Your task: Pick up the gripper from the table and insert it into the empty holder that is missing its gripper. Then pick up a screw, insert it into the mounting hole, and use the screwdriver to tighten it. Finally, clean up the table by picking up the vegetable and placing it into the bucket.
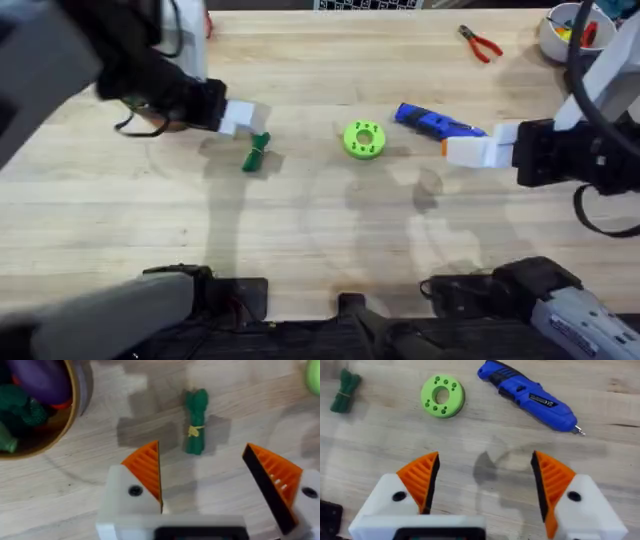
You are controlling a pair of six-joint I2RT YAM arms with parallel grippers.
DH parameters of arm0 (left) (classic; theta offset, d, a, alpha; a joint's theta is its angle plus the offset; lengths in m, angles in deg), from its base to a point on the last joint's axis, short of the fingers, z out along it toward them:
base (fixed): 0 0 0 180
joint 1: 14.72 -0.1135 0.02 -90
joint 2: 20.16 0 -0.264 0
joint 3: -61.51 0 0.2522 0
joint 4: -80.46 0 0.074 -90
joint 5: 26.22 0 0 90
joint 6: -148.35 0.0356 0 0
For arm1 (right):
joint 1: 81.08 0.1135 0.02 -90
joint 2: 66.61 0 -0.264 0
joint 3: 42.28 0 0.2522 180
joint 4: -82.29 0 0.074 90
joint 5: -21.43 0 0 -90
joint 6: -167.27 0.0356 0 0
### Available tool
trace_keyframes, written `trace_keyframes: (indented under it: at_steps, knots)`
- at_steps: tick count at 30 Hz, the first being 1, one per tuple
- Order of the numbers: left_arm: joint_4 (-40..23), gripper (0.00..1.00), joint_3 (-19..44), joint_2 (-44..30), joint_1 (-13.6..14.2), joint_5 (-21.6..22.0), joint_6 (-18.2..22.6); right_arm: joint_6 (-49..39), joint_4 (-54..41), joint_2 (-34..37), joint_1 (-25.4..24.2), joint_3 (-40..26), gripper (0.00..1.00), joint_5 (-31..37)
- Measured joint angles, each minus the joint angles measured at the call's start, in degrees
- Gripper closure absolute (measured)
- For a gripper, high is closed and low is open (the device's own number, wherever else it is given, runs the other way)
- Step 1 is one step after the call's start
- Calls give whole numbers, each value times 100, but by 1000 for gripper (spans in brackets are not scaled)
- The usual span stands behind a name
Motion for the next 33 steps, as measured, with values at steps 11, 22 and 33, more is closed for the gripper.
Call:
trace_keyframes:
  at_steps: [11, 22, 33]
  knots:
    - [74, 15, 286, -1707, 690, 543, -333, 0, 0, 0, 0, 2, 7, 0]
    - [172, 15, 305, -2284, 829, 635, -577, 0, 0, 0, 0, 2, 7, 0]
    - [181, 233, 305, -2284, 961, 634, -632, -1, 0, 0, 0, 2, 8, 0]
